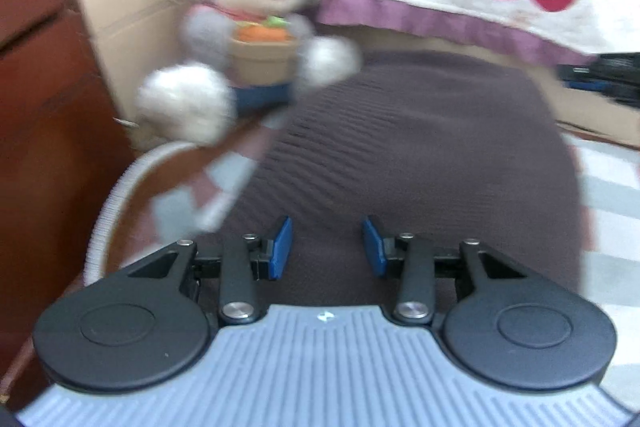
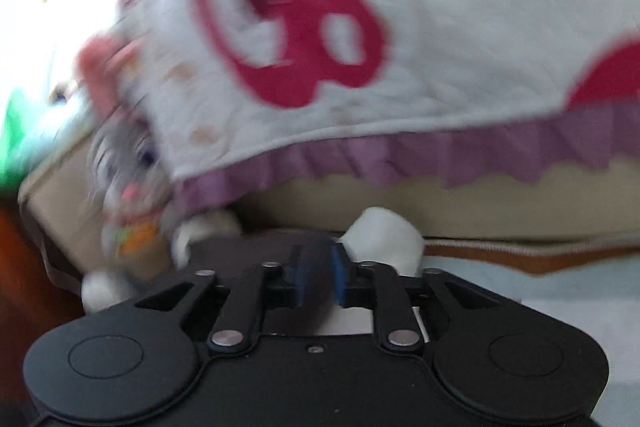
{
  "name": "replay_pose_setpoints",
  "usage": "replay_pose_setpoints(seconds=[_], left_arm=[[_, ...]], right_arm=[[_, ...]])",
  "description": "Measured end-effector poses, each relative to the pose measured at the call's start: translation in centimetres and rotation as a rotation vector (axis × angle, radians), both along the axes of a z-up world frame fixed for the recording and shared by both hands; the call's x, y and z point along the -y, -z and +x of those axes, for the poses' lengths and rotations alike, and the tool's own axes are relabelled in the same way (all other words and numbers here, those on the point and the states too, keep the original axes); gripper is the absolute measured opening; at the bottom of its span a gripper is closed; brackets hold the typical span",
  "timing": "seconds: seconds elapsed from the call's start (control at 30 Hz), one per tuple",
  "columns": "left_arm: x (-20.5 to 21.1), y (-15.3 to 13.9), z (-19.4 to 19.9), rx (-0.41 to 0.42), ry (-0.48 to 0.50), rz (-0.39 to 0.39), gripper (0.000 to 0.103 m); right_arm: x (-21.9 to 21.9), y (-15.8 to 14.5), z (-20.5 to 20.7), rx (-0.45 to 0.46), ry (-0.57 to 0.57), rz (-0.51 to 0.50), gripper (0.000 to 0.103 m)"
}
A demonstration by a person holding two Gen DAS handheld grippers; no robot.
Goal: Fold clothes
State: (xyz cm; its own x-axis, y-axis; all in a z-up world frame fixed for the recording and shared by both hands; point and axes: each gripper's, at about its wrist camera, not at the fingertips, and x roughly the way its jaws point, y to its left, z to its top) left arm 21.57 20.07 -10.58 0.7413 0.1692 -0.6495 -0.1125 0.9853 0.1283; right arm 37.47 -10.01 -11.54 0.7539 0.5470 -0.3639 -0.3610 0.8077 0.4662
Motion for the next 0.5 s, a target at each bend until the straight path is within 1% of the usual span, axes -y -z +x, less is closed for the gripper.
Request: replay_pose_setpoints(seconds=[0.03,0.07,0.1,0.17,0.2,0.23,0.27,0.3,0.33,0.37,0.4,0.43,0.47,0.5], left_arm=[[-0.4,0.2,0.2,-0.014,-0.032,0.005,0.038],[-1.1,0.6,0.4,-0.038,-0.051,-0.019,0.038],[-1.8,0.9,0.6,-0.062,-0.067,-0.069,0.038],[-3.0,1.2,0.5,-0.083,-0.111,-0.153,0.039],[-3.4,1.3,0.3,-0.086,-0.131,-0.186,0.039],[-3.5,1.2,0.2,-0.088,-0.132,-0.185,0.039],[-3.5,1.2,0.1,-0.09,-0.133,-0.183,0.039],[-3.2,1.2,0.1,-0.09,-0.127,-0.166,0.039],[-2.9,1.3,0.0,-0.089,-0.121,-0.149,0.039],[-2.6,1.3,-0.2,-0.085,-0.117,-0.132,0.039],[-2.2,1.3,-0.3,-0.081,-0.114,-0.116,0.04],[-2.1,1.2,-0.5,-0.074,-0.12,-0.113,0.041],[-1.8,1.1,-0.9,-0.063,-0.132,-0.107,0.041],[-1.4,0.8,-1.4,-0.056,-0.151,-0.1,0.046]], right_arm=[[-0.5,-0.4,-0.7,0.029,-0.046,-0.015,0.024],[-1.1,-0.9,-1.6,0.055,-0.086,-0.022,0.026],[-1.8,-1.4,-2.2,0.073,-0.123,-0.025,0.028],[-3.6,-2.0,-3.3,0.11,-0.211,-0.057,0.038],[-4.5,-2.1,-3.8,0.13,-0.251,-0.085,0.039],[-5.4,-2.0,-4.0,0.141,-0.276,-0.128,0.04],[-6.3,-1.7,-4.1,0.139,-0.277,-0.172,0.043],[-6.9,-1.1,-4.0,0.133,-0.255,-0.205,0.044],[-7.4,-0.6,-3.8,0.13,-0.221,-0.241,0.047],[-7.6,-0.2,-3.5,0.124,-0.167,-0.27,0.051],[-7.5,0.1,-3.2,0.108,-0.117,-0.278,0.052],[-7.2,0.2,-3.0,0.085,-0.074,-0.27,0.054],[-6.7,0.2,-3.0,0.049,-0.044,-0.231,0.054],[-6.2,0.1,-3.1,0.015,-0.021,-0.194,0.054]])
